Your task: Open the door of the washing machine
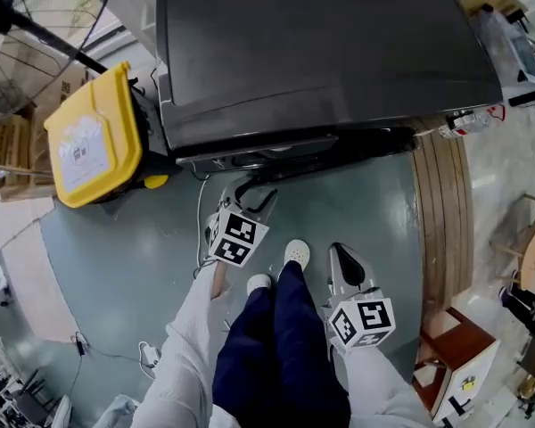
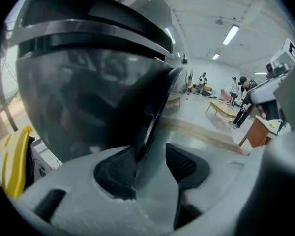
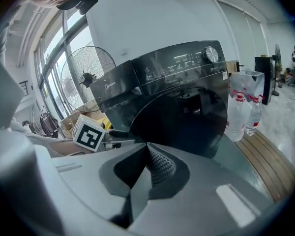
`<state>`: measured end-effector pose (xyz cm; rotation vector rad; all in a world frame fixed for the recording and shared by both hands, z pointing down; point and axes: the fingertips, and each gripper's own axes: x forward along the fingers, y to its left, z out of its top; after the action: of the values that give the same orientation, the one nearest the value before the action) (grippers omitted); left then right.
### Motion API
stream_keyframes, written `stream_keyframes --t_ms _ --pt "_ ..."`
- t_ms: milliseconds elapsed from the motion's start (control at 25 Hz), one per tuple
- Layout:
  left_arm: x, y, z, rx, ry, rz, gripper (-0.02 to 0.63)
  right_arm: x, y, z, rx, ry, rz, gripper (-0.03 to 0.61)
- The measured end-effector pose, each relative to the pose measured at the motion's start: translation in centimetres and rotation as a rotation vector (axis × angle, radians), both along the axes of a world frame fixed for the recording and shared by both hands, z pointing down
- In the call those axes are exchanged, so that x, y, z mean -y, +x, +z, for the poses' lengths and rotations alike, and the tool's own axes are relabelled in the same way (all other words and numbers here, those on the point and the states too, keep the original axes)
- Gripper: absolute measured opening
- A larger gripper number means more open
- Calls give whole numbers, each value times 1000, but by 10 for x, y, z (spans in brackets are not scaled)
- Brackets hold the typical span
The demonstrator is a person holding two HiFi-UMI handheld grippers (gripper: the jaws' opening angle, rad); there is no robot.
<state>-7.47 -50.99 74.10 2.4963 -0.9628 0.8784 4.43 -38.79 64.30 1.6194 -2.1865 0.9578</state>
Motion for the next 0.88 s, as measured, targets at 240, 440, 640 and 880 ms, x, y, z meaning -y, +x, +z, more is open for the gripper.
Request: stream_keyframes --t_ms 240,440,640,880 --pt "3 -1 7 50 -15 -40 127 -3 14 -2 24 -3 46 9" --pt "-6 -1 4 37 -14 -44 117 -20 21 -8 27 -1 90 9" --pt "-35 9 3 40 -19 3 104 -49 31 -12 26 -14 148 9" --pt "-88 25 6 17 -49 69 89 -84 27 -26 -2 -5 188 9"
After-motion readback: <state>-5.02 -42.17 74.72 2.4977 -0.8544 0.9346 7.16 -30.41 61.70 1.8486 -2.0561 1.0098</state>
